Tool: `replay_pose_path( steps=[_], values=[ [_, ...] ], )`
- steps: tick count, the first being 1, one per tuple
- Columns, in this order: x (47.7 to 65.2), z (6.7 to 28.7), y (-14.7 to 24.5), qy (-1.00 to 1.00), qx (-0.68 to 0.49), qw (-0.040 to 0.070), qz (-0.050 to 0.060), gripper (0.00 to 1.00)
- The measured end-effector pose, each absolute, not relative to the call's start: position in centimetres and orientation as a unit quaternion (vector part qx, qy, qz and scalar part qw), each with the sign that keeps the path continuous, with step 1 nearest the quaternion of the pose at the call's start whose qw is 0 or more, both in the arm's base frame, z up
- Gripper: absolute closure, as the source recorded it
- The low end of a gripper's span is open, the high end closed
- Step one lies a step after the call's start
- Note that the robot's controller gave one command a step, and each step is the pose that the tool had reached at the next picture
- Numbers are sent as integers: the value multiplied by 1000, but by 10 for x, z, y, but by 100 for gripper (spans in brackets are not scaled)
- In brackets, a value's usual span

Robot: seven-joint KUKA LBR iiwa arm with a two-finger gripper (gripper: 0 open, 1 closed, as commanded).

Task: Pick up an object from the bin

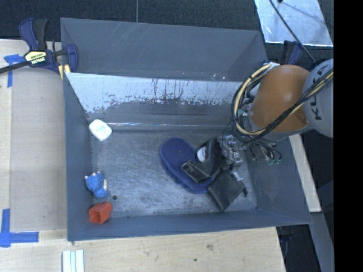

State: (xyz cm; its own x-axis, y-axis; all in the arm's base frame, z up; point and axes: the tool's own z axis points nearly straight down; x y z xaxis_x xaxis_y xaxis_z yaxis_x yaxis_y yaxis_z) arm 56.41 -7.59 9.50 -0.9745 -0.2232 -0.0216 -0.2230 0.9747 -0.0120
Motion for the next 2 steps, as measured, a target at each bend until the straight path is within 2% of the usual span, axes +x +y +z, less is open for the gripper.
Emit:
replay_pose_path(
  steps=[1, 2],
  values=[
    [561, 91, -75, 994, -113, 5, -3, 0],
    [552, 82, -24, 987, -160, 19, -8, 0]
  ],
)
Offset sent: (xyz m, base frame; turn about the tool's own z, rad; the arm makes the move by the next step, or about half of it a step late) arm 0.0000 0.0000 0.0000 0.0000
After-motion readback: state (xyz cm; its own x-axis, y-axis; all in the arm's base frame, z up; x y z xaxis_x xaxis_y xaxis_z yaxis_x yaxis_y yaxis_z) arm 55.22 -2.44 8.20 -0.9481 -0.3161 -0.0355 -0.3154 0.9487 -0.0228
